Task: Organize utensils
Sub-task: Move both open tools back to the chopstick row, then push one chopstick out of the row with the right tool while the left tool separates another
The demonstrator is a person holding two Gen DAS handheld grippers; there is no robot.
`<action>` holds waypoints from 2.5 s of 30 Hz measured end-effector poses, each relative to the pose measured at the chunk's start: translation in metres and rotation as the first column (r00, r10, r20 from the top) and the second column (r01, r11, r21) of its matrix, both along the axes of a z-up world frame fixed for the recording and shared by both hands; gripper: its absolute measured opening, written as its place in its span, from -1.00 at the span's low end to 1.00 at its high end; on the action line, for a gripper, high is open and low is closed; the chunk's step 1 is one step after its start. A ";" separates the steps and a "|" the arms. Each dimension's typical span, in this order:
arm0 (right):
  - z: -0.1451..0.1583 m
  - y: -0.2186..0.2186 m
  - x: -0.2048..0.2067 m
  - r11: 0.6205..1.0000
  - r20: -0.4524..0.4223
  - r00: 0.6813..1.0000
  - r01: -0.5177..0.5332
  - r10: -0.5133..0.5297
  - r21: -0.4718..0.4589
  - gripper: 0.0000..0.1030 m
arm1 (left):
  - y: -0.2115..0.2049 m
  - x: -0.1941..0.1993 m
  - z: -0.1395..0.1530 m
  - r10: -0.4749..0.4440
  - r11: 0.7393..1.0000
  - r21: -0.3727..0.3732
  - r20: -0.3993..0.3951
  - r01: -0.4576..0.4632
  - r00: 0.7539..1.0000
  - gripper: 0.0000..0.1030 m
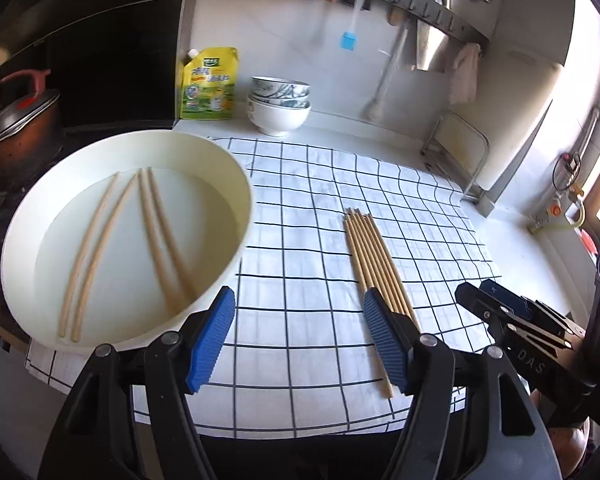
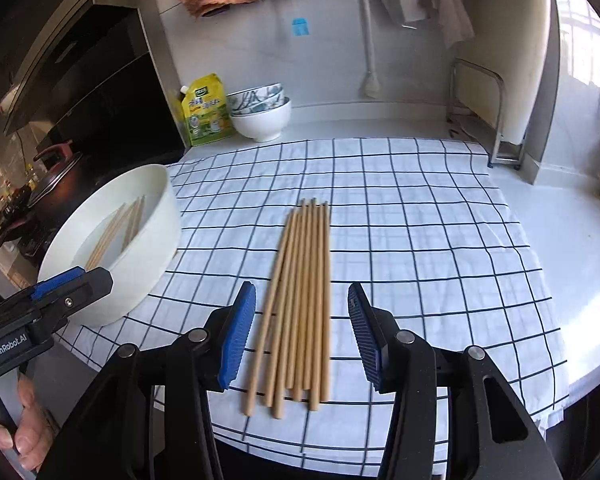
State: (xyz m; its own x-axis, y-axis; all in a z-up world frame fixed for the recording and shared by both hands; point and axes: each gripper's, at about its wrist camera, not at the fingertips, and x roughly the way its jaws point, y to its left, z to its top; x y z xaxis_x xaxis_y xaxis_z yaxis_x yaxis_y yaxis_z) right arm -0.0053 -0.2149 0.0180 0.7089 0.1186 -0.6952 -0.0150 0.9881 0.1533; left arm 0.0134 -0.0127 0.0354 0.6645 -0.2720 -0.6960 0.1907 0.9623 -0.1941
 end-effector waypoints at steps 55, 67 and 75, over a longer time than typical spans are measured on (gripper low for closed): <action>-0.075 -0.028 0.079 0.987 -0.187 0.977 -0.126 0.106 -0.097 0.01 | -0.057 0.054 -0.071 0.074 0.992 0.113 -0.107 -0.062 0.991 0.77; -0.078 -0.022 0.077 0.984 -0.187 0.977 -0.127 0.102 -0.126 0.01 | -0.057 0.055 -0.071 0.075 0.992 0.105 -0.106 -0.064 0.991 0.77; -0.076 -0.053 0.081 0.994 -0.183 0.982 -0.060 0.042 -0.095 0.01 | -0.072 0.064 -0.074 0.062 0.991 0.122 -0.093 -0.050 0.994 0.77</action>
